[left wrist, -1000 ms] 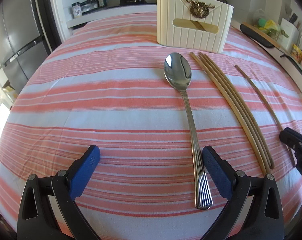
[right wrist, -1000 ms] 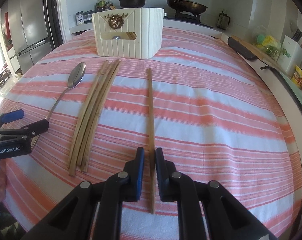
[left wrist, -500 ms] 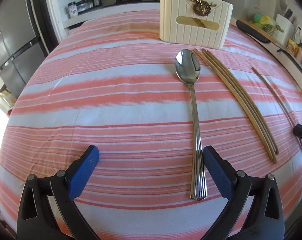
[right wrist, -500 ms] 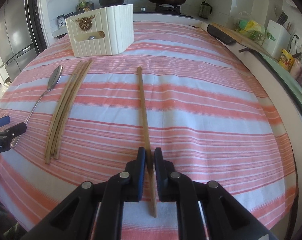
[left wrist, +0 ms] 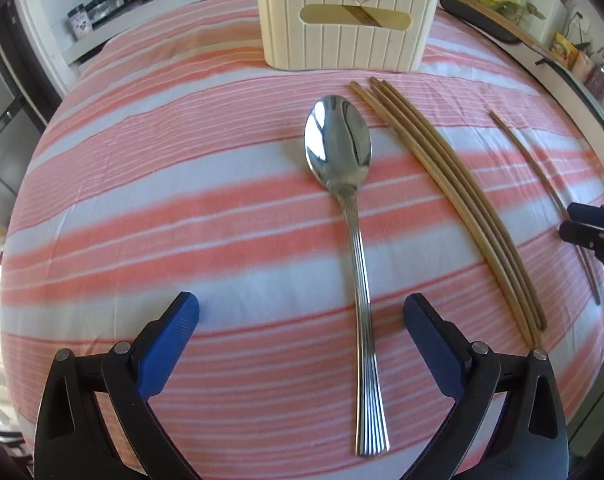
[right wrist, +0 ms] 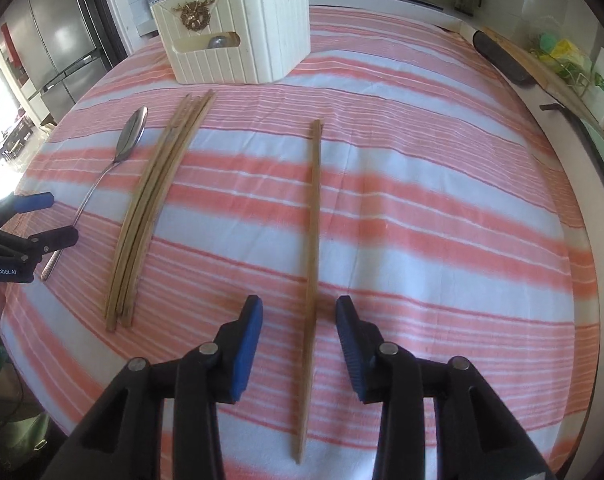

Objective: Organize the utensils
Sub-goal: 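Grasp the steel spoon bowl with the left tool while the right tool holds its chopstick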

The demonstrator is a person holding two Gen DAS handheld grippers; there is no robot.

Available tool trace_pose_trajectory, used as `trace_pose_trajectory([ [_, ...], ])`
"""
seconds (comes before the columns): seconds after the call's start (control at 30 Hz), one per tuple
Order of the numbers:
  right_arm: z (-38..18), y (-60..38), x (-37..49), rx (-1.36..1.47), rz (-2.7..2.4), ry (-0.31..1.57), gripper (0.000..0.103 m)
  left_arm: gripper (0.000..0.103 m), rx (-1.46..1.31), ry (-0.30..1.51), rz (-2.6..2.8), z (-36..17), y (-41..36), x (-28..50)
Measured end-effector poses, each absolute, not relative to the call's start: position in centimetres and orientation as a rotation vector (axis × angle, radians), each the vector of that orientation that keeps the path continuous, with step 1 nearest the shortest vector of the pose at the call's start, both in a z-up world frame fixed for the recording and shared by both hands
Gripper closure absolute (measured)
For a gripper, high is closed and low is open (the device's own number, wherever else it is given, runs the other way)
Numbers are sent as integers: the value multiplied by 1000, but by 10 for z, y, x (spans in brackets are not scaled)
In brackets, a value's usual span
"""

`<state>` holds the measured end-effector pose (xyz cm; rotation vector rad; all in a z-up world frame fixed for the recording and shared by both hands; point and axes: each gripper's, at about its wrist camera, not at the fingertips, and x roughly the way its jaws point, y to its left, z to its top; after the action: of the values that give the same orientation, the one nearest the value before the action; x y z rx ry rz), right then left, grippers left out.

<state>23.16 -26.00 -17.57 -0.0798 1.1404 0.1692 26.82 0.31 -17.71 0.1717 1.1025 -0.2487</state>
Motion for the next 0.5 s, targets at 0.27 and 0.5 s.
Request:
trace_pose_trajectory([
  [0.27,-177,-248,301,-109,168,1157,65,11,126,1111,-221,-176,-17,320],
  [0.5,-176,-249,320,-45,149,1125,97,62,140,1041,-259,-170,-32,327],
])
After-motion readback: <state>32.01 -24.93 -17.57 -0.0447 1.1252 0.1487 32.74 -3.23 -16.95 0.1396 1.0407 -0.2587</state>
